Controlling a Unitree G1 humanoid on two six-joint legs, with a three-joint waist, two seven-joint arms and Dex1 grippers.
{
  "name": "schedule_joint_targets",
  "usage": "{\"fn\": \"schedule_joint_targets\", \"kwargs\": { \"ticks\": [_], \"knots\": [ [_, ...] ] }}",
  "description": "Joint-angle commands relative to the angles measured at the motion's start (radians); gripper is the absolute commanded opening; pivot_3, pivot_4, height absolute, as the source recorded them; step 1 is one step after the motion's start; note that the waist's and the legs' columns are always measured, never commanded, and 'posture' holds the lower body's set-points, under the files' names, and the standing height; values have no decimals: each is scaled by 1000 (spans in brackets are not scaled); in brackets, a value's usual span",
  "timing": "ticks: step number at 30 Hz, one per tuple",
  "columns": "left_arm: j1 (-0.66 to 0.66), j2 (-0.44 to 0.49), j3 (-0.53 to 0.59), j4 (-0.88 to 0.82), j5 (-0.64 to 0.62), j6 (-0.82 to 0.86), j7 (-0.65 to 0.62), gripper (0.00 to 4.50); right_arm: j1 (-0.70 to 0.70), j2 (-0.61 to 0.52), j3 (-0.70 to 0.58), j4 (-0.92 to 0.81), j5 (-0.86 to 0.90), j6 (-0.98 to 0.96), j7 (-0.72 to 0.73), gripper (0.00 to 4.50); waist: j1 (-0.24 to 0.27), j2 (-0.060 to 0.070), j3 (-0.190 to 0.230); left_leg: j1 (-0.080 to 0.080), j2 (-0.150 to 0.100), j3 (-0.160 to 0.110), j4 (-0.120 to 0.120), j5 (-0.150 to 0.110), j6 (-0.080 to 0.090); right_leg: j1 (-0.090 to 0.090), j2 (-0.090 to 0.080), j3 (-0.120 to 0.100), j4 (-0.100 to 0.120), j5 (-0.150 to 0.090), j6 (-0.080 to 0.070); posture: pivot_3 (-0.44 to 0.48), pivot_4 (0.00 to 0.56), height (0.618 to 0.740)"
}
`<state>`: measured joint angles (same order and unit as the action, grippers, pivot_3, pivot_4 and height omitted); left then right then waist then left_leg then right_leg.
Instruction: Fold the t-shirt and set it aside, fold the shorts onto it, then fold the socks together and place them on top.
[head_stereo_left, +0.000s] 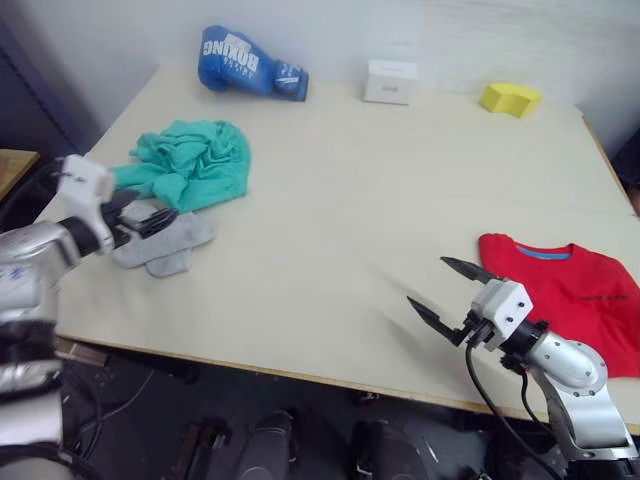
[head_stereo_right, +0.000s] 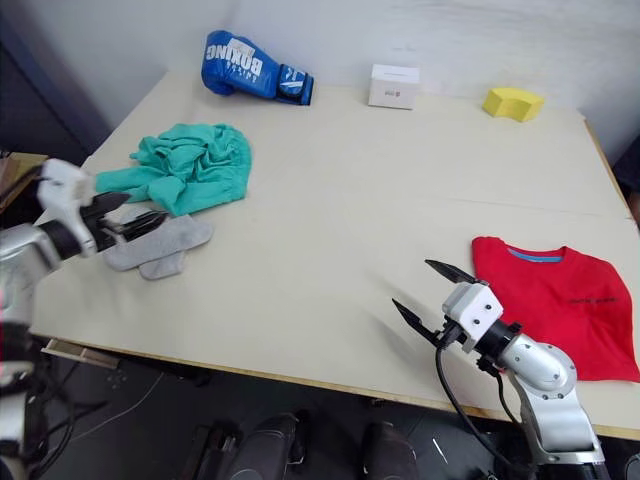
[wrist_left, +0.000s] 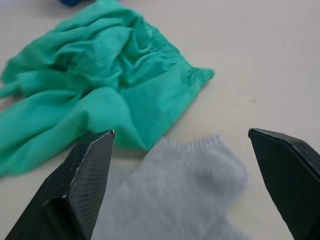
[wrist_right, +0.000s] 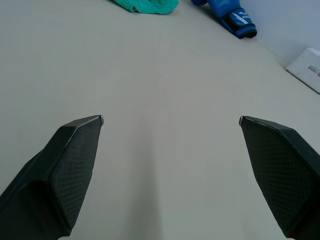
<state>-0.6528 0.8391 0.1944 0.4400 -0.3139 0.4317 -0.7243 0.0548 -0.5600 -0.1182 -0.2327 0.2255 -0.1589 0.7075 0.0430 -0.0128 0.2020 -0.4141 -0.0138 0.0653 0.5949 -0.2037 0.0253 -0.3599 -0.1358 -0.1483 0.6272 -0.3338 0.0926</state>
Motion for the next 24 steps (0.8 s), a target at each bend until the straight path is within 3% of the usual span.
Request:
{"fn": "schedule_joint_targets", "kwargs": {
  "ticks": [1,5,8,10,15,21,22,24],
  "knots": [
    [-249,-51,-192,370,219,-153,-25,4500,0,17,-24,-23,-3,-8,-41,4469,-6,-1,0,0,1,1,0,1,3,0,1,1,1,0,0,0,150,740],
    [-454,-141,-287,731,375,-300,125,4500,31,34,-37,-56,-23,-1,-84,4469,-21,-4,1,-2,2,5,1,2,4,-1,4,3,1,0,0,0,150,740],
    [-497,-167,-288,840,417,-358,221,4314,48,34,-37,-78,-42,-4,-105,4498,-32,-5,2,-2,3,6,1,1,5,-2,4,4,1,0,0,0,150,740],
    [-504,-192,-267,879,421,-384,258,3895,77,36,-40,-115,-60,0,-125,4500,-35,-5,2,-2,3,6,1,1,5,-2,4,5,1,0,0,0,150,740],
    [-515,-234,-186,916,397,-392,338,2280,167,51,-74,-202,-86,23,-184,4500,-28,-7,2,-1,4,5,4,0,5,-3,2,13,1,0,0,0,150,740],
    [-516,-253,-126,923,396,-408,335,269,274,75,-117,-286,-107,42,-236,4500,-20,-7,2,-3,8,6,9,-4,0,-5,3,15,1,2,0,0,150,740],
    [-517,-256,-111,923,390,-411,340,34,286,79,-122,-297,-108,46,-242,4500,-20,-8,2,-6,8,7,10,-3,2,-7,4,15,2,2,0,0,150,740],
    [-520,-264,-79,921,374,-431,324,34,302,83,-128,-310,-108,52,-251,4500,-18,-8,2,-9,8,8,12,-3,3,-11,4,16,4,2,0,0,150,740]
  ]
}}
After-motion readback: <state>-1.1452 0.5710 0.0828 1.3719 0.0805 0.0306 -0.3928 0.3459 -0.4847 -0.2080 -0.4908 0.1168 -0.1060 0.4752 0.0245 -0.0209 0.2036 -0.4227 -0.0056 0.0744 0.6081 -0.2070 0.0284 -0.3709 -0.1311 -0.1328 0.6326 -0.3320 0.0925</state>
